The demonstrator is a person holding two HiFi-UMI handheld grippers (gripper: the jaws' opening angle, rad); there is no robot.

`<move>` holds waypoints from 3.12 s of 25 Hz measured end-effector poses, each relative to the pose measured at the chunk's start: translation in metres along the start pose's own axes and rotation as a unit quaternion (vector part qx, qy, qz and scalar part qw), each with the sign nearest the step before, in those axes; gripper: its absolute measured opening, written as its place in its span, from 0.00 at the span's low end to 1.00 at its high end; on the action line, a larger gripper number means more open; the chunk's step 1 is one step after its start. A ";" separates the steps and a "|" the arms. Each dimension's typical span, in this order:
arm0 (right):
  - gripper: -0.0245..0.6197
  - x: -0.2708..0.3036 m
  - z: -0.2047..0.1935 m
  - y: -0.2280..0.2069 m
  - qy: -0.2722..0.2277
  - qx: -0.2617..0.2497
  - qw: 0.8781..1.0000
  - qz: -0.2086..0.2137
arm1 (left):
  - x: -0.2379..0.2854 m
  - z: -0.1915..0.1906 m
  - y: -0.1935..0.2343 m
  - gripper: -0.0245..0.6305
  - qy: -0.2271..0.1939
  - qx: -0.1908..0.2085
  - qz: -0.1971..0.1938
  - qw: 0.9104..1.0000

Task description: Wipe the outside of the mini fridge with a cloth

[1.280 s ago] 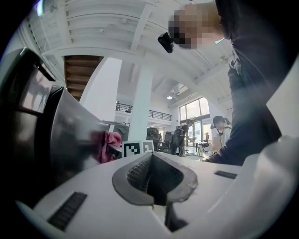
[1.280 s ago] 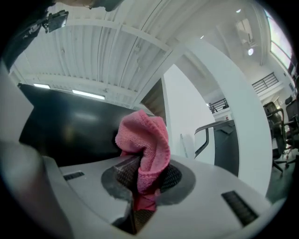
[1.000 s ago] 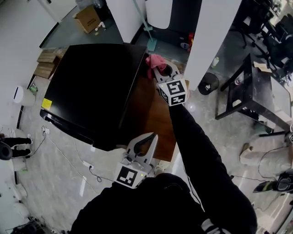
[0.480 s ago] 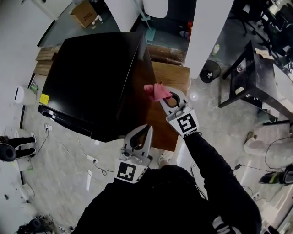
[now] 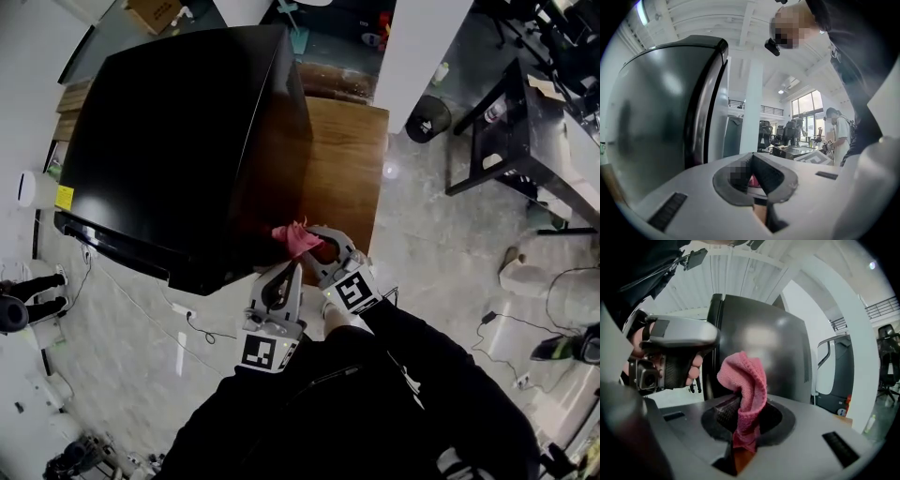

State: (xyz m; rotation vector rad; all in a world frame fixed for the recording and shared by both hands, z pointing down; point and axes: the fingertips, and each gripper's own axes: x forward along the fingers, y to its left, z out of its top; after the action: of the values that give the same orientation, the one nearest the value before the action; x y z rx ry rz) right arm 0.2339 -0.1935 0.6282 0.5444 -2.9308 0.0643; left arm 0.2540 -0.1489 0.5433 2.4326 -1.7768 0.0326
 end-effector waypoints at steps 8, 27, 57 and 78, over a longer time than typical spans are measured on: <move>0.14 0.014 -0.055 0.025 0.034 0.016 0.999 0.024 | -0.013 -0.048 0.003 0.05 0.054 -0.013 0.001 0.998; 0.14 0.063 -0.078 -0.018 0.024 0.053 0.998 -0.018 | 0.019 -0.078 0.019 0.05 0.072 -0.030 0.007 0.997; 0.14 0.125 -0.053 -0.278 -0.004 0.041 0.977 -0.210 | 0.118 -0.061 0.014 0.05 0.048 -0.067 -0.009 0.997; 0.14 -0.091 0.136 0.015 -0.015 0.006 0.990 -0.139 | -0.063 0.078 -0.019 0.05 0.000 -0.049 -0.158 0.986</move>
State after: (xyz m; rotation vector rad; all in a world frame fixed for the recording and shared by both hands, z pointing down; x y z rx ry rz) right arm 0.2921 -0.1572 0.4793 0.9563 -2.8535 0.0399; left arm 0.2482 -0.0930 0.4586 2.6083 -1.3374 -0.0837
